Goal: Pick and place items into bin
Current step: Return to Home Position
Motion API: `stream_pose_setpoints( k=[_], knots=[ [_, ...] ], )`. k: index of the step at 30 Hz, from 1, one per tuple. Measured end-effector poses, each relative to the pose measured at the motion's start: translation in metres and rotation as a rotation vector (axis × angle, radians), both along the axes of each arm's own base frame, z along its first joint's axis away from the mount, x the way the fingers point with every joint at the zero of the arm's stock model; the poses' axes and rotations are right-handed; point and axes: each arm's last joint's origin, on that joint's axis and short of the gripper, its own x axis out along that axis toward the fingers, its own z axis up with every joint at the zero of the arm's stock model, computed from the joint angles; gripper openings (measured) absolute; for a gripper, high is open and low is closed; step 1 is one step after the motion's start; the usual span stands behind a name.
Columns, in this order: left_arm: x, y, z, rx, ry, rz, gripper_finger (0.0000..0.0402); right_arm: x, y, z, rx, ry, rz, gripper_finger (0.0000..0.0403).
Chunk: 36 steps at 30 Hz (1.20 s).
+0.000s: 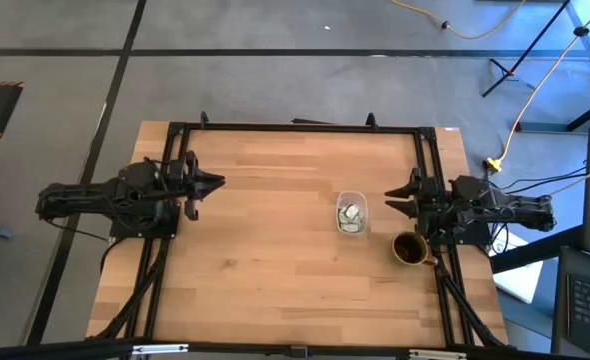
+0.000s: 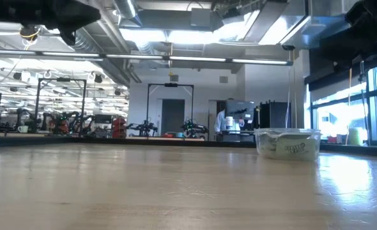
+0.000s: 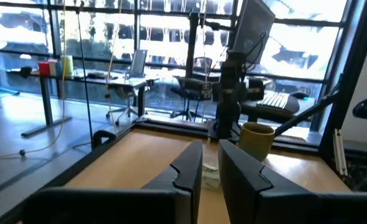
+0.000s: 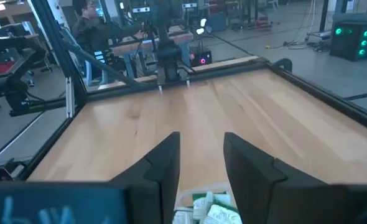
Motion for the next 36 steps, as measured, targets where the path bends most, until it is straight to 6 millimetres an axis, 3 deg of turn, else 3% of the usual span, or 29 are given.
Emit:
stream_pose_setpoints(
  k=[18,36],
  knots=[
    [-0.011,0.000,-0.055,-0.023,-0.064,0.008,0.0052,0.013,0.000,-0.032,0.026,-0.062,0.001,0.0127],
    [-0.008,0.001,-0.070,-0.032,0.025,0.040,0.0050,0.016,0.000,-0.038,-0.122,-0.092,0.007,0.0127]
  ],
)
